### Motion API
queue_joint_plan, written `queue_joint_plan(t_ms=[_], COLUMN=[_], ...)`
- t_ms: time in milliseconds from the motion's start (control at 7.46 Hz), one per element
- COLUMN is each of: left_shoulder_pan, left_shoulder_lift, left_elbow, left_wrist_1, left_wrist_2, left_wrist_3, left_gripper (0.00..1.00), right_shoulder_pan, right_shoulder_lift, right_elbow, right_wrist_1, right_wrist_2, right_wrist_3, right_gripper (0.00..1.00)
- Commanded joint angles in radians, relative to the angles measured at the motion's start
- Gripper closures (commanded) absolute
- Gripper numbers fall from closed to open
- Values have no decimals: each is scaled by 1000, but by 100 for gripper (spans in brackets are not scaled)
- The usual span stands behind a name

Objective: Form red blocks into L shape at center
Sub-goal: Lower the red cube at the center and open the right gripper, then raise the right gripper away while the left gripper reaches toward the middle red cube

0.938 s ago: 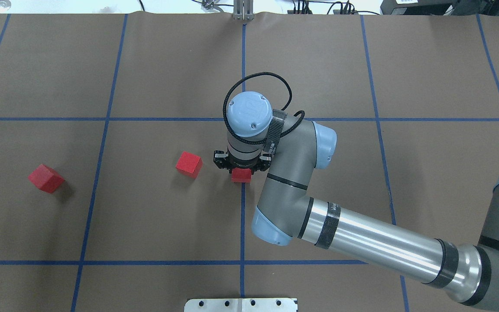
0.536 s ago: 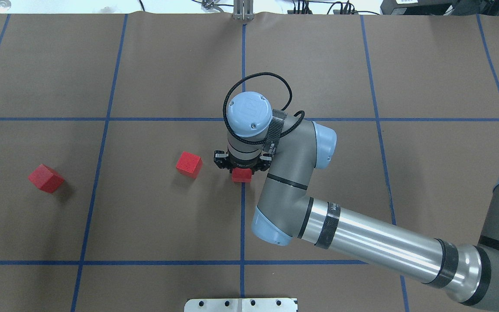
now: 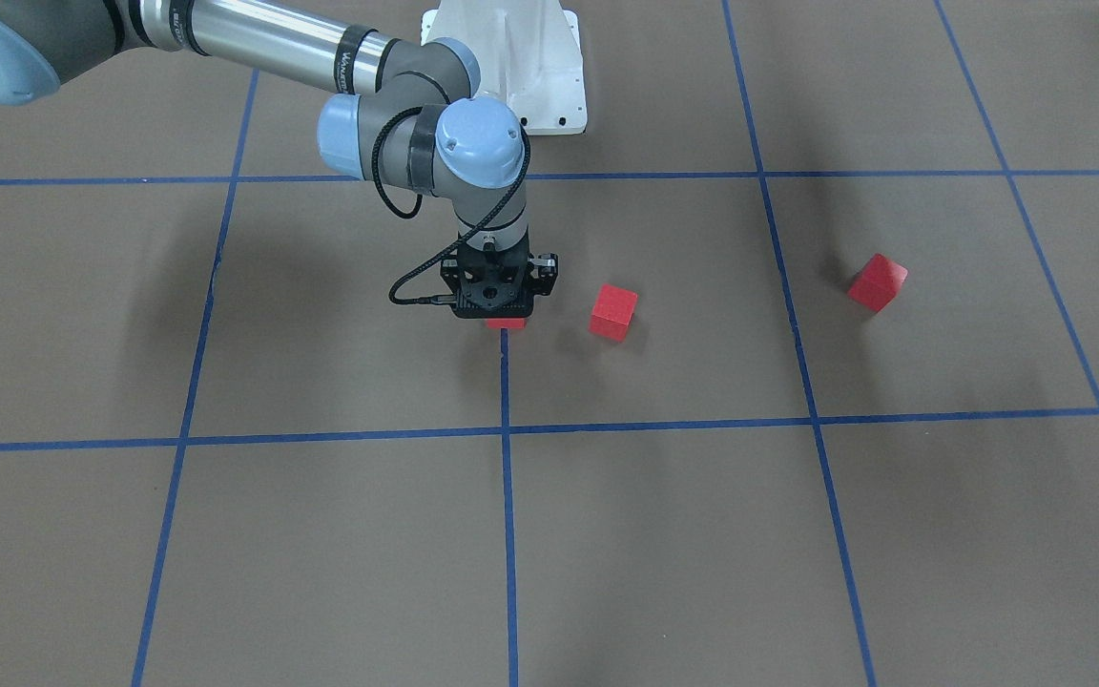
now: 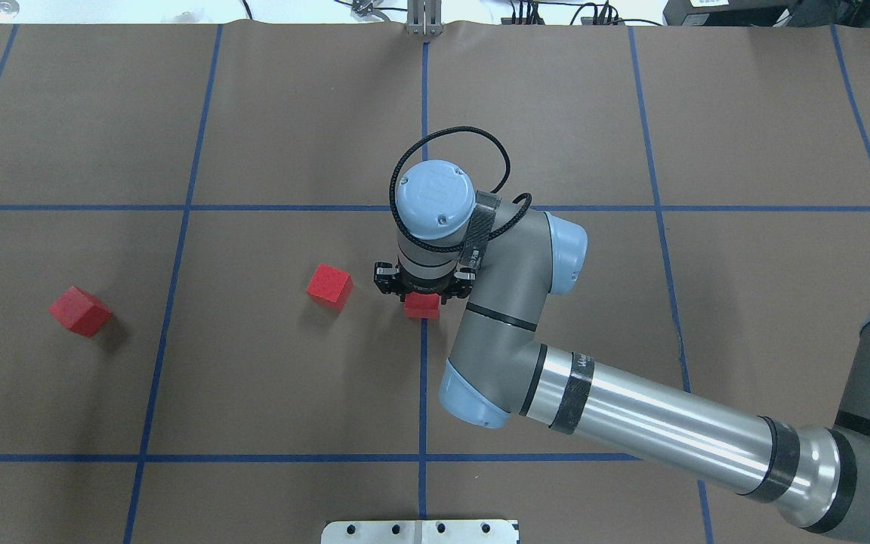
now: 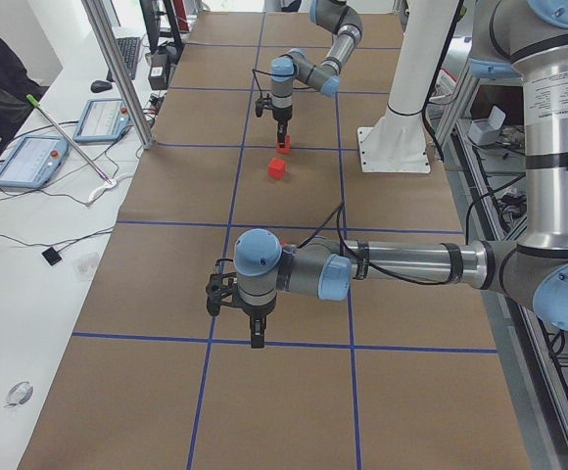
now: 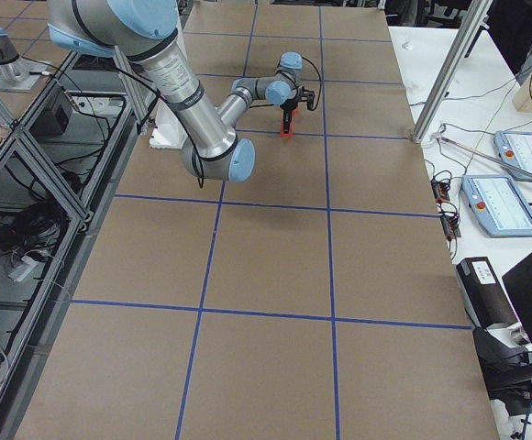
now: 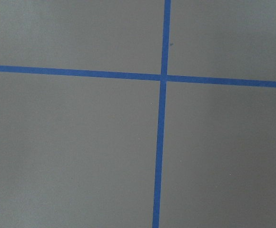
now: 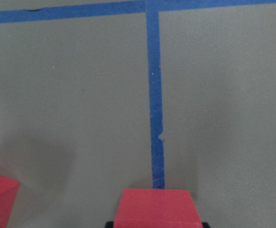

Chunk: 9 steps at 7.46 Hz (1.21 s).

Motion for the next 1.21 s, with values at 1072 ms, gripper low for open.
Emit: queue_joint_plan(t_ms=[1072], left_shoulder_pan=[85], left_shoulder_lift=[-2], left_elbow=[-5], left_wrist_1=[-218], left_wrist_2=[-94], left_wrist_3=[-32], left_gripper=[0], right_shoulder_pan=[208], right_shoulder_lift=[-217], right_elbow=[404], right_wrist_1=[-168], right_wrist_2=[154], right_wrist_3=[-93], right_gripper=[0])
